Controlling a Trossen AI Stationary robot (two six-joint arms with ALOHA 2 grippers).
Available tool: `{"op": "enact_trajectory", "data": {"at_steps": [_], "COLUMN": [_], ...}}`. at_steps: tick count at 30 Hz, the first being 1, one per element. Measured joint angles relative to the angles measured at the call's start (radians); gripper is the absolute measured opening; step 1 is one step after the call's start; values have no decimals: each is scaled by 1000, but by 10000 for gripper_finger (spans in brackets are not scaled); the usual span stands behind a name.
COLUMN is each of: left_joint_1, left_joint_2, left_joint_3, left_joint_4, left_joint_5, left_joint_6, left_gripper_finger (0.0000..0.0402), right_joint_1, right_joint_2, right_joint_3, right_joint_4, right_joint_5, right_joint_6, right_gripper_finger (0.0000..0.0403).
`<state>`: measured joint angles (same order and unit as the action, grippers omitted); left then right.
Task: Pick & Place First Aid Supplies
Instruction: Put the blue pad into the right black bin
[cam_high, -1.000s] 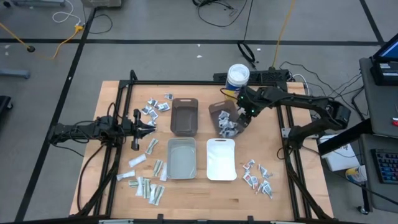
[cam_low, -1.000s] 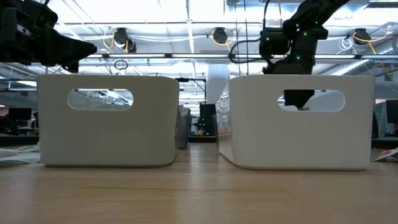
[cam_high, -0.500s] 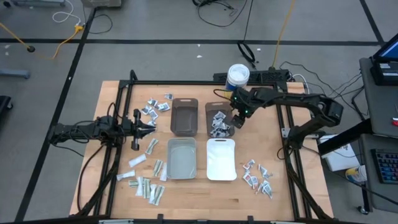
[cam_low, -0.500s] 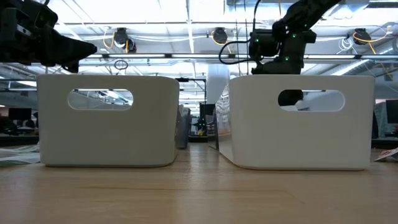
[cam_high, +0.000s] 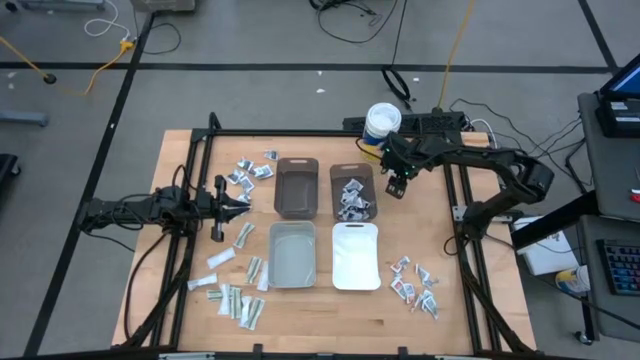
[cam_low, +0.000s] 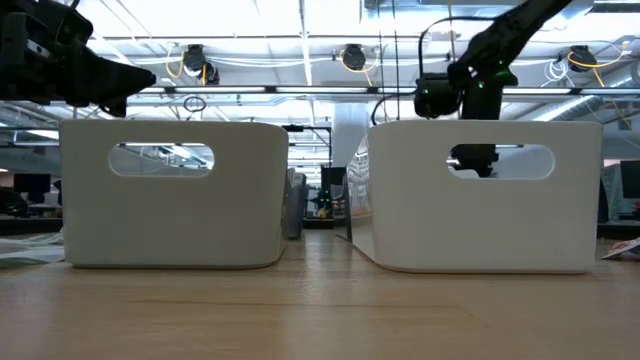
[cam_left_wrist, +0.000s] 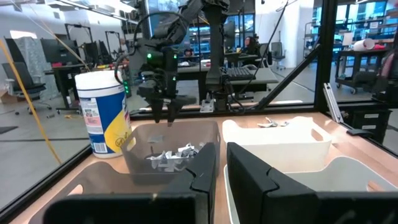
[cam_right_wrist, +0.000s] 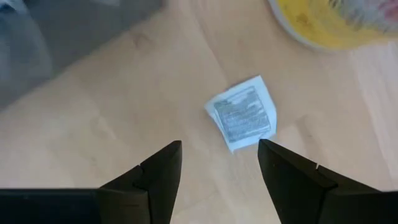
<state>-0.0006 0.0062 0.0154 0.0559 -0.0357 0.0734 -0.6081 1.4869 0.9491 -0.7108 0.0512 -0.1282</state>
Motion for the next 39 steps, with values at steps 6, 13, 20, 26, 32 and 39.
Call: {"op": "enact_trajectory", "data": {"at_steps": [6,13,20,26,32,39], "left_joint_1": [0,0,0,0,0,0], "left_joint_2": [0,0,0,0,0,0], "left_joint_3": [0,0,0,0,0,0], "left_joint_4": [0,0,0,0,0,0], "left_joint_5": [0,0,0,0,0,0], "left_joint_6": [0,0,0,0,0,0], "left_gripper_finger": [47,47,47,47,47,47], "right_joint_1": [-38,-55,-50,-37,-15,17], "right_joint_2": [0,51,114,100,69,-7], "right_joint_3": [-87,-146,-141,-142,-145,-137], "right_joint_4": [172,296,279,260,232,116], "right_joint_5": [0,-2,-3,-1,1,27], "right_joint_6": [-67,-102,-74,-10,59,156], "right_gripper_finger": [208,208,199,103,12,3]}}
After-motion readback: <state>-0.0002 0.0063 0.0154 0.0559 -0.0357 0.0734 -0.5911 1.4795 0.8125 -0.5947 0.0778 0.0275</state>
